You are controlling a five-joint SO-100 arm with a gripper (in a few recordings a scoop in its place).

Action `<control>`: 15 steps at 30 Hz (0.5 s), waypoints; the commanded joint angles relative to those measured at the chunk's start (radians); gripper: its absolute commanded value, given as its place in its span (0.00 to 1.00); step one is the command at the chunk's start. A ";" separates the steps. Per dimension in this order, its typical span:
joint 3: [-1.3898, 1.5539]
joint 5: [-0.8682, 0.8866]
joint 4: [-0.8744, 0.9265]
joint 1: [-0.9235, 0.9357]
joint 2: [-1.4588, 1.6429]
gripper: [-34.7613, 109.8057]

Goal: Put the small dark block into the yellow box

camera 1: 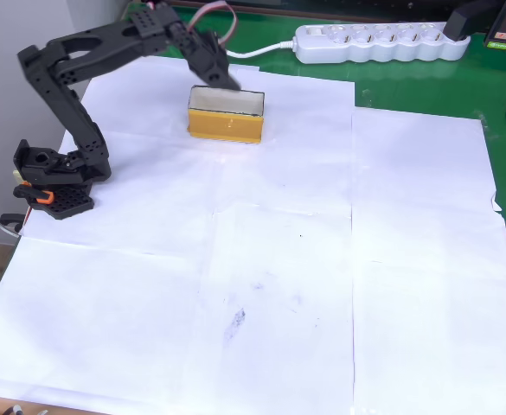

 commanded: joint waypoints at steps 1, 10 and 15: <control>0.025 0.046 0.023 0.012 -0.227 0.34; -0.387 -0.051 0.311 0.305 -0.604 0.24; -0.854 -0.265 0.207 0.457 -0.821 0.24</control>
